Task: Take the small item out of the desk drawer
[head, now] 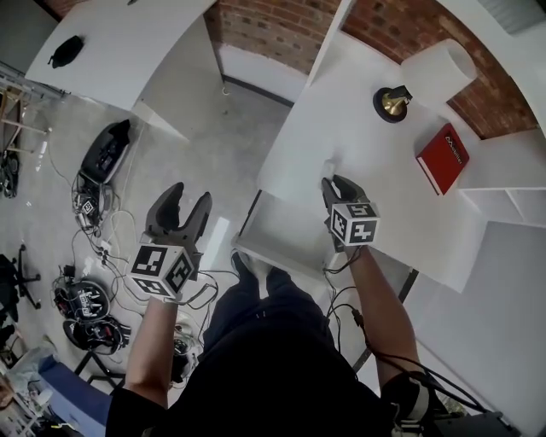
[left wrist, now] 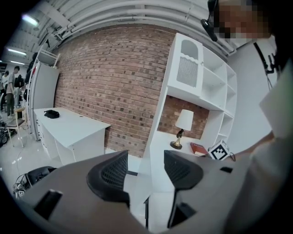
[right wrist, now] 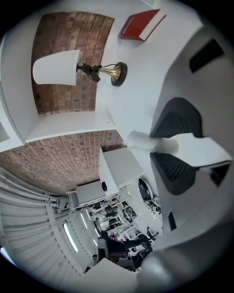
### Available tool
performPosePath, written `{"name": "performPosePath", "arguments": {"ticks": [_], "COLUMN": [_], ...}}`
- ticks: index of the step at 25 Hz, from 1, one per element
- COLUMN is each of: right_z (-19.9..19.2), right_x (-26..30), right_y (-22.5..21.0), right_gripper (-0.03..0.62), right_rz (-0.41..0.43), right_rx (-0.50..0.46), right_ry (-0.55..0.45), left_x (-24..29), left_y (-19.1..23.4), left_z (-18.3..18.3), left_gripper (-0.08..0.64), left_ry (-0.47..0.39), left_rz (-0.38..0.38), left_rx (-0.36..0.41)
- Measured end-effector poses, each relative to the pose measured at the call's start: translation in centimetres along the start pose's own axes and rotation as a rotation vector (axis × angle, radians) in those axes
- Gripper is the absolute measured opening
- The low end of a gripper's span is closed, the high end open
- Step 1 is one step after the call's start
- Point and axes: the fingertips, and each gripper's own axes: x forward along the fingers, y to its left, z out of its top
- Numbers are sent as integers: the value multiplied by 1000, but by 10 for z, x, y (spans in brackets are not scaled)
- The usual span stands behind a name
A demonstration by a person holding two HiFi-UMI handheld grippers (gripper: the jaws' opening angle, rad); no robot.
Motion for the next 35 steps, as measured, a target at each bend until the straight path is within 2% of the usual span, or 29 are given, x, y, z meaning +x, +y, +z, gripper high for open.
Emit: {"name": "performPosePath", "arguments": {"ticks": [5, 11, 15, 19, 21, 24, 29, 35], "right_z": [-5, -20, -25, -23, -20, -12, 6, 47], "right_x": [7, 25, 31, 38, 39, 30, 9, -35], "right_y": [-45, -94, -107, -111, -112, -113, -112, -109], "right_gripper": [104, 109, 112, 138, 176, 175, 137, 109], "right_rz": [-61, -116, -134, -140, -149, -165, -176, -192], "right_rx": [20, 60, 77, 71, 66, 76, 66, 65], "right_ry": [21, 90, 131, 122, 108, 73, -27, -185], "left_x": [15, 27, 30, 28, 27, 23, 17, 13], "left_y": [-10, -17, -18, -18, -18, -19, -26, -36], "left_z": [-5, -15, -18, -18, -18, -16, -10, 11], "left_gripper": [242, 242, 242, 242, 242, 242, 242, 242], "left_ry": [22, 56, 63, 55, 52, 48, 31, -17], "left_rz": [-2, 2, 10, 21, 27, 31, 29, 26], "left_rx": [6, 8, 4, -3, -3, -1, 9, 34]}}
